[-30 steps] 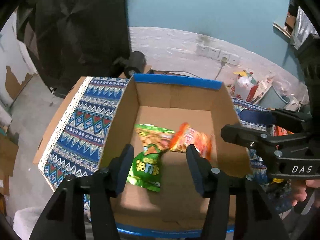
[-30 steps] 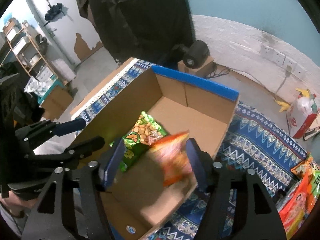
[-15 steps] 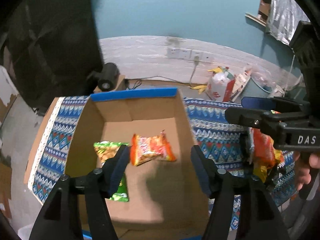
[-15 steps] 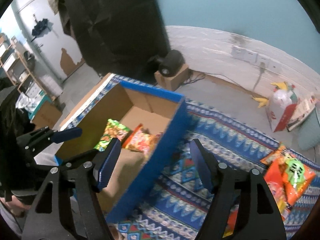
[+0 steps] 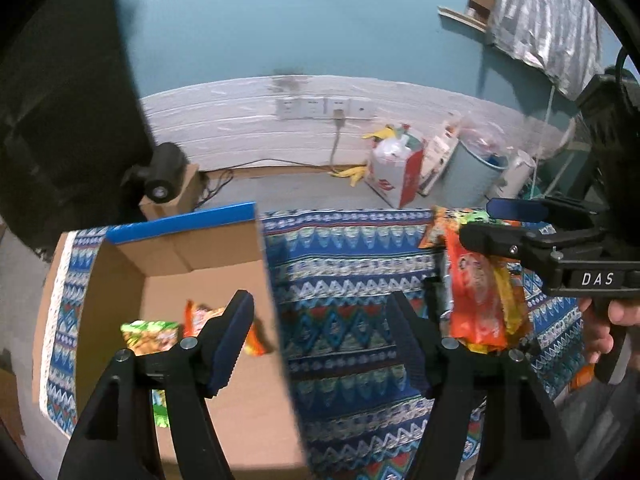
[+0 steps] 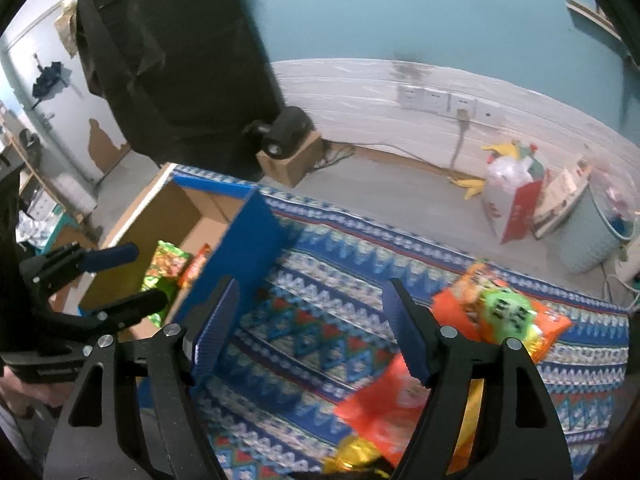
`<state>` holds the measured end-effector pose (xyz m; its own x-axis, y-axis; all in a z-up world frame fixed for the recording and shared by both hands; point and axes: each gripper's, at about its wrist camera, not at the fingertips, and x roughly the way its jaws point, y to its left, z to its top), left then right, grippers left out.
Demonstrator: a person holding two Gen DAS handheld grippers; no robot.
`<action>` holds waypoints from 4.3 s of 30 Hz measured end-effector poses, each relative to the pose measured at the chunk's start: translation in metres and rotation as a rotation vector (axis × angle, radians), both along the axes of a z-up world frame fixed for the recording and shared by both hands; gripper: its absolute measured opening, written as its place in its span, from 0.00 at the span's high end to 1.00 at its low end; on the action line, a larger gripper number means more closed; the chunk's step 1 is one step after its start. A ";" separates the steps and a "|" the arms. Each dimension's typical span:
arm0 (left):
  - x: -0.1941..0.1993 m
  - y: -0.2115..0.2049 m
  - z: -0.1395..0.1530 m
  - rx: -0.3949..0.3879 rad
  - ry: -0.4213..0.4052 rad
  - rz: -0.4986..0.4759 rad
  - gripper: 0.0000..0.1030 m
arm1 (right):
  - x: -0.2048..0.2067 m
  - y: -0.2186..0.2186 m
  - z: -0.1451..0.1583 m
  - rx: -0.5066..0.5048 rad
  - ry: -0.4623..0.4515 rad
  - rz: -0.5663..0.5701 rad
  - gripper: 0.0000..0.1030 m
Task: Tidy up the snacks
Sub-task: 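Grasp the red chip bag with left tool while right tool grasps orange-green bag, then carry both bags to the cardboard box and release them inside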
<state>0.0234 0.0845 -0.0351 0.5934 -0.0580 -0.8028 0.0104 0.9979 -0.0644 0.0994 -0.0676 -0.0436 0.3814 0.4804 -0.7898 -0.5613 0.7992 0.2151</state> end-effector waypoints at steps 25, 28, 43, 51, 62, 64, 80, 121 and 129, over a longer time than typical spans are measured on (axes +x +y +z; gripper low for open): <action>0.112 -0.087 -0.044 0.034 0.120 -0.196 0.27 | 0.106 -0.085 -0.065 -0.217 0.108 0.012 0.27; 0.119 -0.090 -0.055 0.032 0.141 -0.203 0.27 | 0.109 -0.087 -0.076 -0.223 0.128 0.019 0.27; 0.127 -0.109 -0.078 -0.044 0.219 -0.229 0.27 | 0.107 -0.102 -0.114 -0.286 0.175 0.009 0.65; 0.117 -0.131 -0.078 -0.108 0.244 -0.267 0.20 | 0.091 -0.123 -0.084 -0.185 0.079 -0.105 0.68; 0.107 -0.165 -0.100 -0.072 0.317 -0.289 0.20 | 0.056 -0.177 -0.059 -0.086 0.073 -0.237 0.68; 0.106 -0.173 -0.103 -0.048 0.324 -0.299 0.18 | 0.049 -0.187 -0.058 -0.077 0.076 -0.256 0.68; 0.100 -0.211 -0.132 0.108 0.327 -0.361 0.37 | 0.011 -0.214 -0.070 -0.029 0.106 -0.333 0.68; 0.018 -0.060 -0.005 0.010 0.044 -0.123 0.61 | -0.013 -0.096 -0.003 0.060 -0.034 -0.133 0.68; 0.001 -0.016 -0.001 -0.006 0.029 -0.042 0.61 | -0.021 -0.047 0.008 0.077 -0.046 -0.047 0.68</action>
<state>0.0240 0.0688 -0.0358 0.5665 -0.0875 -0.8194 0.0502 0.9962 -0.0716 0.0781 -0.1149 -0.0360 0.4401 0.5202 -0.7319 -0.5348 0.8066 0.2518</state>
